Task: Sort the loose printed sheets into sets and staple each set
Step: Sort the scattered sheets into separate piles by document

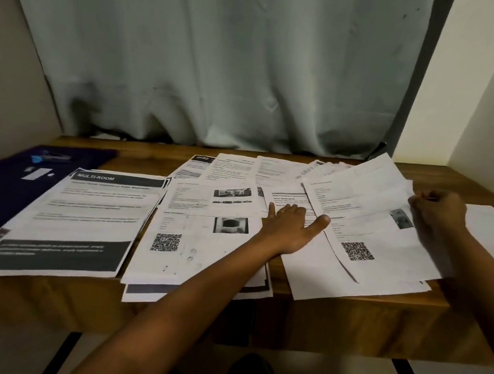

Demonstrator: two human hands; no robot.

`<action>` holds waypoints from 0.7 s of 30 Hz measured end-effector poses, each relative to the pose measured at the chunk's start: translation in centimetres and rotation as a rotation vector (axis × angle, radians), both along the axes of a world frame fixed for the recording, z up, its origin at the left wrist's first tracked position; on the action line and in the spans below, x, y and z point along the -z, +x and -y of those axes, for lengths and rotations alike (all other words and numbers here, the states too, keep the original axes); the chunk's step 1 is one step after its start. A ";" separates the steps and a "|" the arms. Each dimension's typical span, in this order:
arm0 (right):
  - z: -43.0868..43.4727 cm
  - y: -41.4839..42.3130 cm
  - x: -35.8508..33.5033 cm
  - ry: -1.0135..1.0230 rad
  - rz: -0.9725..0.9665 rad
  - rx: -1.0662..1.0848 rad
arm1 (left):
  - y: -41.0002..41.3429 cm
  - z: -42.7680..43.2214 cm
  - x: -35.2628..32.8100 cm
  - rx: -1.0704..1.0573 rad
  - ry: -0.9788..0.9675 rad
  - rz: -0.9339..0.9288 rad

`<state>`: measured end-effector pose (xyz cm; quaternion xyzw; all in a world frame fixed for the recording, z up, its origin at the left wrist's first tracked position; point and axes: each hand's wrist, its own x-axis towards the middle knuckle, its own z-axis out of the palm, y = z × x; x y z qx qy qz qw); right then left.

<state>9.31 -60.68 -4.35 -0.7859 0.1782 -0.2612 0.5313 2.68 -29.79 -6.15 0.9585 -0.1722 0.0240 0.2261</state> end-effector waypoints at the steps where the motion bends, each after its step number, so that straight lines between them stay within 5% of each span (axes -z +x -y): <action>1: -0.3 0.1 0.1 0.015 -0.003 -0.005 | -0.1 0.0 -0.1 0.000 0.007 0.000; 7: -1.1 -1.2 -1.1 -0.126 -0.016 -0.006 | -0.7 0.2 -0.8 0.012 0.094 -0.050; 14: -0.5 -3.1 -3.7 -0.305 -0.251 -0.217 | -0.4 0.9 -0.5 0.025 0.157 -0.108; 21: 3.7 -4.2 -5.4 -0.269 -0.181 -0.016 | -0.8 4.0 -1.7 0.139 0.239 0.006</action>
